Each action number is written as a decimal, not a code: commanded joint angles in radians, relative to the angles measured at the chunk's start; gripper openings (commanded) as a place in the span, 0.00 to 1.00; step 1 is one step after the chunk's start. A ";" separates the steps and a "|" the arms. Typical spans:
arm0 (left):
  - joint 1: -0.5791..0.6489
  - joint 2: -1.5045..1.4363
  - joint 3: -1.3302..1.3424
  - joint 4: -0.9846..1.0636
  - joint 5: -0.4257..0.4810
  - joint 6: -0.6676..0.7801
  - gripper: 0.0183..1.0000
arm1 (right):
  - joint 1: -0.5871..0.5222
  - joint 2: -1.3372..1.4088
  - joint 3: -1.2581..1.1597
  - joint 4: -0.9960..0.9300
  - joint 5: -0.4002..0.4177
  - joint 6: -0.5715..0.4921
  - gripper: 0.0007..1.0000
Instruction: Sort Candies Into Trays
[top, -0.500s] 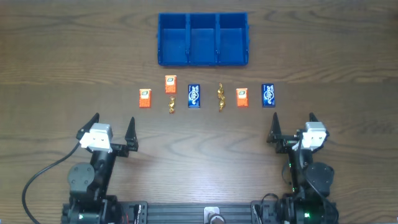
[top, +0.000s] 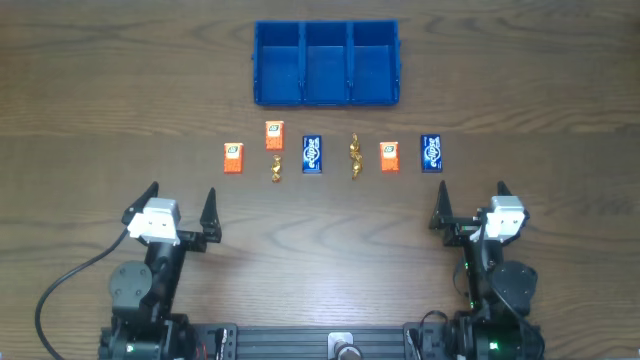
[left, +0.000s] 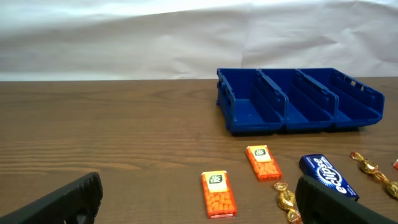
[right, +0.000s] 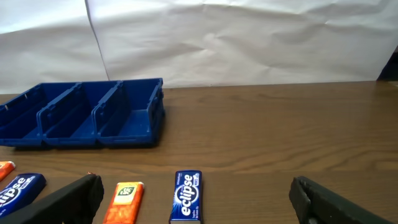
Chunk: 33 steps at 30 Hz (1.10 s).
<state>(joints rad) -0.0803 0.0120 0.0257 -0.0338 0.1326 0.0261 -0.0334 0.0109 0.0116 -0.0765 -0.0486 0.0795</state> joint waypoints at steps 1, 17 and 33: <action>0.002 -0.001 -0.021 -0.033 0.006 -0.003 1.00 | 0.005 -0.007 -0.003 -0.006 0.010 0.013 1.00; 0.002 0.296 0.288 -0.115 0.006 -0.006 1.00 | 0.005 -0.007 -0.003 -0.006 0.010 0.013 1.00; -0.030 1.563 1.168 -0.709 0.095 -0.109 1.00 | 0.005 -0.007 -0.003 -0.006 0.010 0.013 1.00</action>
<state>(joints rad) -0.0834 1.4769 1.1805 -0.7380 0.1970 -0.0593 -0.0334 0.0109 0.0116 -0.0776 -0.0448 0.0799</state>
